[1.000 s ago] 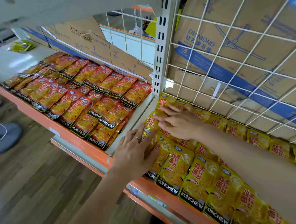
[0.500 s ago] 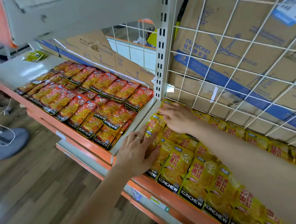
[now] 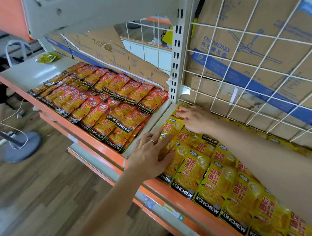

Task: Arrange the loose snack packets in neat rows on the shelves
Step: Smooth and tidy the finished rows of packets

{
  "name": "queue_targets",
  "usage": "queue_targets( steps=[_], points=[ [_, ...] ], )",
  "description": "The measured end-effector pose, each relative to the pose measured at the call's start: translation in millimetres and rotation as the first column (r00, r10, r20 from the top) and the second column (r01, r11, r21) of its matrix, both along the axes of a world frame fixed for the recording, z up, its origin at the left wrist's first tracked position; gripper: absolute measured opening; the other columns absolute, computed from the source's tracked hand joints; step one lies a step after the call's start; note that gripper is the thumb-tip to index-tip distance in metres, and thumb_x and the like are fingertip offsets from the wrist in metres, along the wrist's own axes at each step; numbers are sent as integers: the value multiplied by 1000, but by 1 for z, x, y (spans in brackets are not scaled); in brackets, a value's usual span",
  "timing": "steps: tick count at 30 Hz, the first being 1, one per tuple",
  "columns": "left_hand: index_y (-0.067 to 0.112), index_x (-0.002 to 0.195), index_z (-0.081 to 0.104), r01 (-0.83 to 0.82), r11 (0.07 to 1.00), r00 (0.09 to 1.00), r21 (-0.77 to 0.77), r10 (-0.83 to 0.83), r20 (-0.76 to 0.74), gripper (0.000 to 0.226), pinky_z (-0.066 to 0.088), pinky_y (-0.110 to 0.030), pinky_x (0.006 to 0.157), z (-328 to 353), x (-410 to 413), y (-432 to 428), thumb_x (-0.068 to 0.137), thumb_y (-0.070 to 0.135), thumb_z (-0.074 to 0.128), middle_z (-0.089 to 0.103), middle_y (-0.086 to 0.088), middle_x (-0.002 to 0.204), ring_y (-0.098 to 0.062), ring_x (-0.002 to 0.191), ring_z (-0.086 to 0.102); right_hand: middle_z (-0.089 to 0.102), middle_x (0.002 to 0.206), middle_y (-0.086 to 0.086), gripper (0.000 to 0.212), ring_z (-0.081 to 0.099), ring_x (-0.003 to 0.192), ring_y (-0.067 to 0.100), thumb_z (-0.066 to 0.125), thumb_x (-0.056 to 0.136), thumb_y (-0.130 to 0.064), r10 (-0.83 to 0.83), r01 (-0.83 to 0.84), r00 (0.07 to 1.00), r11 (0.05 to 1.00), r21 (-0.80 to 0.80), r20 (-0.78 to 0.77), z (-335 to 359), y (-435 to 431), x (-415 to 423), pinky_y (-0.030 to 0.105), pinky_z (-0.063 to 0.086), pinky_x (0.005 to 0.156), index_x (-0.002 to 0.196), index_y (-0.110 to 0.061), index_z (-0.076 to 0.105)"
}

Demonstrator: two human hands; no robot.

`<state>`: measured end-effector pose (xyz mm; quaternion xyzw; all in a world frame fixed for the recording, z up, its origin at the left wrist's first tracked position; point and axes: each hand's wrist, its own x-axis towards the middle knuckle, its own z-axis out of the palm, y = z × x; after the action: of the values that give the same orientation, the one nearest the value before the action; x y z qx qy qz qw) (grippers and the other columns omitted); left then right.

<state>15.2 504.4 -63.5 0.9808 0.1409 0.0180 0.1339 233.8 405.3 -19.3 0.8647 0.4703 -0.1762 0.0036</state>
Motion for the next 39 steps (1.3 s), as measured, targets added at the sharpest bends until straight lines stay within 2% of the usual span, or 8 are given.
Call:
queue_targets(
  steps=[5,11,14,18,21,27,32,39],
  points=[
    [33,152,38,-93,991,983,-95,107,149,65,34,-49,110,14,-9,-9,94,61,26,31,3,161,-29,140,25,17,165,-8,47,14,151,12,31,105,-31,-36,14,995,972,236,91,29,-14,-28,46,19,115,151,-36,37],
    [30,153,37,-207,978,947,13,197,254,67,21,-48,118,43,-48,-30,97,64,25,26,8,163,-25,147,20,12,165,-14,53,8,152,9,23,101,-48,-37,-9,993,923,384,112,62,-54,-86,48,13,117,152,-39,34],
    [31,152,39,-259,966,932,26,242,271,72,18,-47,118,70,-68,-44,93,67,21,25,8,164,-24,146,19,9,165,-15,66,0,152,8,12,91,-58,-32,-12,994,912,411,102,71,-74,-115,53,10,118,150,-40,36],
    [34,153,37,-272,958,926,90,235,294,69,22,-51,119,97,-98,-60,94,66,23,24,10,164,-31,147,23,5,165,-15,56,-8,152,9,21,97,-55,-46,-15,990,909,416,136,85,-101,-157,52,7,118,150,-41,34],
    [38,155,30,-302,946,924,117,260,282,69,20,-50,118,111,-123,-73,93,66,21,13,16,166,-29,149,17,10,165,-13,52,-5,152,13,28,100,-52,-62,-1,990,896,443,128,95,-113,-186,52,10,117,149,-39,37],
    [33,152,37,-301,942,923,147,249,292,67,23,-50,118,123,-167,-80,93,63,28,23,10,164,-27,148,20,12,164,-18,47,1,152,14,33,101,-52,-35,-26,991,891,452,127,110,-117,-235,51,9,116,147,-46,37],
    [28,147,47,-286,950,905,125,224,362,63,33,-48,112,124,-188,-57,94,61,32,45,8,154,-26,141,34,11,164,-18,56,-1,152,14,26,94,-58,-60,-7,990,882,470,127,110,-100,-266,51,7,114,148,-46,37],
    [29,152,39,-216,969,924,119,164,344,71,28,-50,115,124,-225,34,91,63,30,36,6,160,-28,145,30,11,164,-20,48,-1,150,11,32,100,-55,-139,55,980,873,485,140,107,-26,-310,49,4,117,147,-47,37]
  ],
)
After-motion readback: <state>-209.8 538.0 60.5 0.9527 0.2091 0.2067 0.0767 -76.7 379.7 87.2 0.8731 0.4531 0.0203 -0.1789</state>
